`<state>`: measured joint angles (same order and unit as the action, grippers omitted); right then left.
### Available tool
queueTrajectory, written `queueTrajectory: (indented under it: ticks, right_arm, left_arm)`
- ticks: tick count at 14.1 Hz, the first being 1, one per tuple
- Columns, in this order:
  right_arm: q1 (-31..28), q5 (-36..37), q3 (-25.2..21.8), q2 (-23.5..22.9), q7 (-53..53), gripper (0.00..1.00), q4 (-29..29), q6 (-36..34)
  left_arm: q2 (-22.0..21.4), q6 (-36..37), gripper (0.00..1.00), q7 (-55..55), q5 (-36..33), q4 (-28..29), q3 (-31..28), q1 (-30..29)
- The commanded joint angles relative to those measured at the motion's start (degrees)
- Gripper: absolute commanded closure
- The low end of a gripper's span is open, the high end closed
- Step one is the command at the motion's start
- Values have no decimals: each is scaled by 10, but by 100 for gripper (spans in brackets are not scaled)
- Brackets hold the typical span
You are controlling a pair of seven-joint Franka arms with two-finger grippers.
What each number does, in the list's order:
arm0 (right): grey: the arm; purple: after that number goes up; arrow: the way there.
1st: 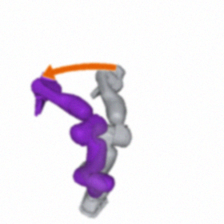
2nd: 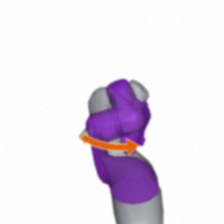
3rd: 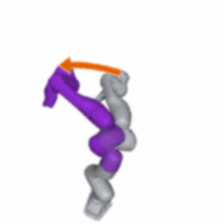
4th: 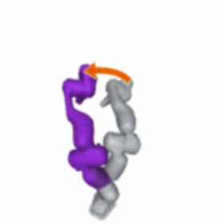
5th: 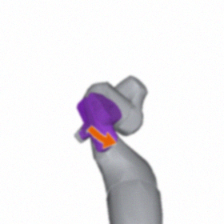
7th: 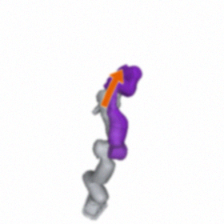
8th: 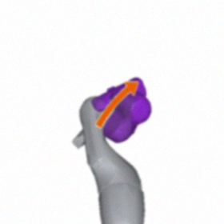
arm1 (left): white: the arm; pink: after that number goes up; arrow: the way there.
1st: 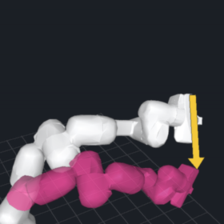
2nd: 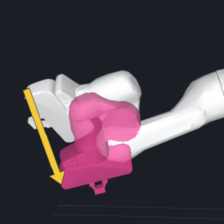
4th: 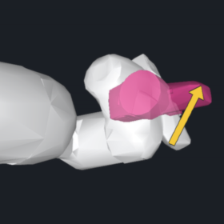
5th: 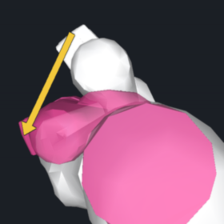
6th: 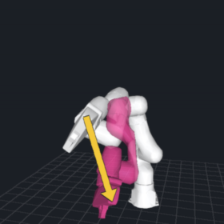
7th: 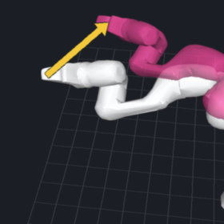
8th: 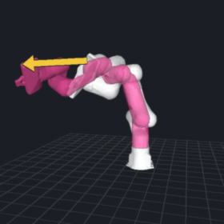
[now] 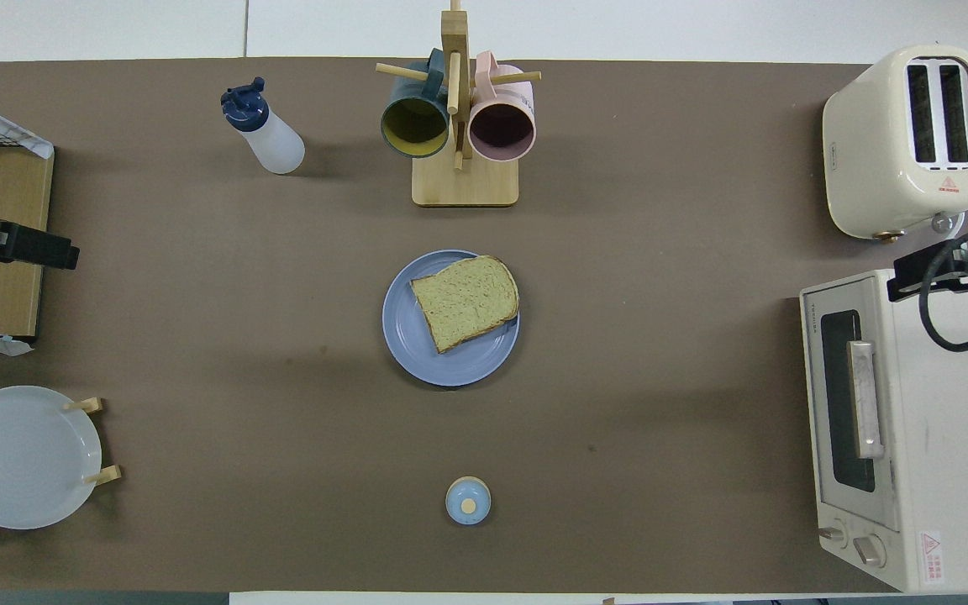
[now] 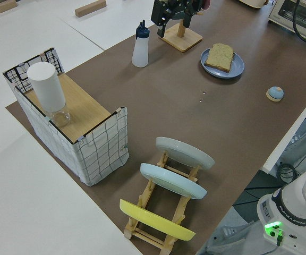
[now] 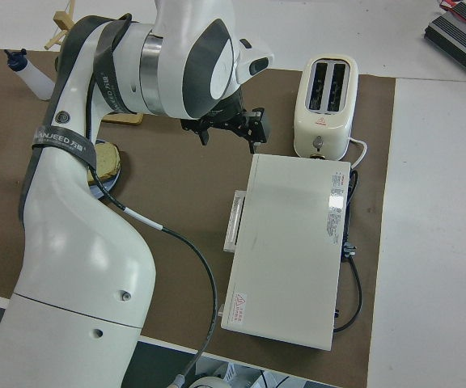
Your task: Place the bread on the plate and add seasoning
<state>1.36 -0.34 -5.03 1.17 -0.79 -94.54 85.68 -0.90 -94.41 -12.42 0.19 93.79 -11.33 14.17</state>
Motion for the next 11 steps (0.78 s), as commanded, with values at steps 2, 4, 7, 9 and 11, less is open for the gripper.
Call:
queueTrajectory:
  ticks: [2, 4, 7, 9, 11]
  right_arm:
    - [-3, 3, 2, 14, 9, 0, -16, 11]
    - [-3, 3, 2, 14, 9, 0, -16, 11]
    - [-3, 3, 1, 14, 9, 0, -16, 11]
    - [-3, 3, 2, 14, 9, 0, -16, 11]
    - [-3, 3, 1, 14, 9, 0, -16, 11]
  left_arm:
    - [-12, 31, 0, 37, 4, -1, 89, -79]
    - [-12, 63, 0, 49, 6, -20, 130, -122]
    - [-14, 124, 0, 69, 10, -56, 133, -129]
    - [-29, 127, 0, 74, 5, -45, 133, -127]
    - [-47, 122, 0, 78, 5, -9, 133, -127]
